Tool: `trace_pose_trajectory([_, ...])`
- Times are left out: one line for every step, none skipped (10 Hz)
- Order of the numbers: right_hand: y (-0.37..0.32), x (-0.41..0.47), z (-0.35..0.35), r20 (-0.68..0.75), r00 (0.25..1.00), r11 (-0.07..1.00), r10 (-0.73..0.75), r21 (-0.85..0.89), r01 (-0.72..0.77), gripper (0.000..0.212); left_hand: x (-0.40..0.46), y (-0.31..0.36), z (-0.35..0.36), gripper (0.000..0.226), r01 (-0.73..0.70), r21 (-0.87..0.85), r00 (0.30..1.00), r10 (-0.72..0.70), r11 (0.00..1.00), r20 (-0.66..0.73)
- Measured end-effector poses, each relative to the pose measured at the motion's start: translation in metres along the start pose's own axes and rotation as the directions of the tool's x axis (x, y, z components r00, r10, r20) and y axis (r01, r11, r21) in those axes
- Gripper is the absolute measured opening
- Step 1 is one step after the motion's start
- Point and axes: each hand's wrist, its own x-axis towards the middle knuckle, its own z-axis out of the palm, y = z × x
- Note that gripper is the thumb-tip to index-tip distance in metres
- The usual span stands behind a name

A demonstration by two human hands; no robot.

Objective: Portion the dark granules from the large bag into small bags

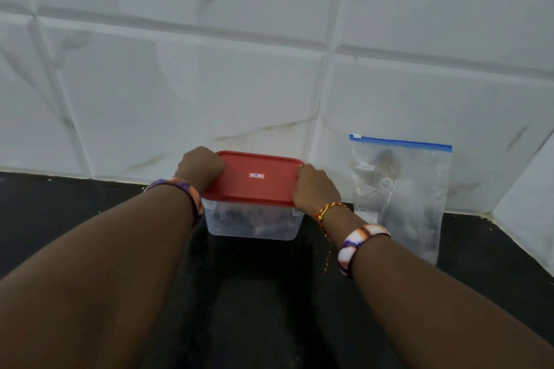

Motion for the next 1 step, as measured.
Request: trace_pose_trajectory([0.0073,-0.0068,-0.0122,-0.07,0.998,0.995,-0.002,0.101,0.009,0.045,-0.0194,0.0159,-0.015,0.042,-0.07,0.073,0.985,0.081,0.995,-0.155])
